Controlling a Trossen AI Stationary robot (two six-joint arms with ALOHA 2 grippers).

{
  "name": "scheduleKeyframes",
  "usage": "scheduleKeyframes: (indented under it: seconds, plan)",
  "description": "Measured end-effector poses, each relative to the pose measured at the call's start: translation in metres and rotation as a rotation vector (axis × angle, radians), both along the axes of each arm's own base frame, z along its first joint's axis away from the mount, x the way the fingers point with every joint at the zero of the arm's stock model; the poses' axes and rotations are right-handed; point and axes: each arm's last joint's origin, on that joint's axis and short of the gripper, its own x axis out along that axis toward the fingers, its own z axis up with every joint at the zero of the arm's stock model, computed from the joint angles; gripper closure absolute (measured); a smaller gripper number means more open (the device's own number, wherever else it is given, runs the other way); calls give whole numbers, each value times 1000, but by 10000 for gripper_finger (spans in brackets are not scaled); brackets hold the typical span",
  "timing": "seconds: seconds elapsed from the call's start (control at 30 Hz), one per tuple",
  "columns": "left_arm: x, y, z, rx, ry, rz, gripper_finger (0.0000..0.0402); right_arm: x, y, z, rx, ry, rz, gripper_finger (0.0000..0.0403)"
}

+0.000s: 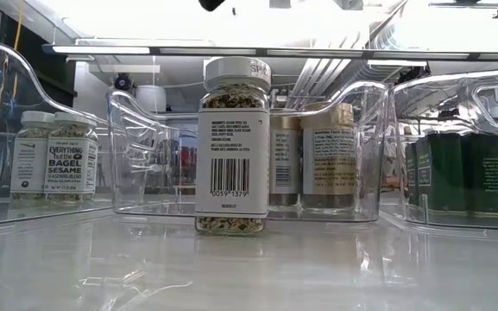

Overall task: Sort spices by type
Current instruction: Put the white seasoning bottle into the left transparent bin aligned with the other white seasoning bottles

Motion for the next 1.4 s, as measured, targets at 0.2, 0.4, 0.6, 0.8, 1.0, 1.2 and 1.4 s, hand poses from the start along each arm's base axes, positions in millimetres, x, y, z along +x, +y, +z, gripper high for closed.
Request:
scheduleKeyframes:
  seconds: [0.2, 0.4, 0.6, 0.8, 1.0, 1.2, 1.4]
  plan:
    - [26, -11, -25, 153, 85, 142, 104, -12, 15, -27, -62, 38, 20, 403]
    - [34, -15, -31, 148, 165, 145, 103, -21, 26, -47, -27, 34, -34, 403]
    - [29, -15, -37, 177, 219, 128, 103, -27, 35, -58, 21, -21, -104, 403]
    - [35, -17, -58, 242, 260, 125, 103, -27, 35, -62, 23, -56, -137, 403]
    - [38, -19, -71, 250, 292, 132, 103, -25, 34, -62, 26, -63, -143, 403]
    - [33, -30, -69, 243, 292, 91, 103, -25, 33, -62, 26, -64, -146, 403]
    - [24, -46, -70, 248, 304, 43, 103, -24, 33, -62, 5, -88, -143, 403]
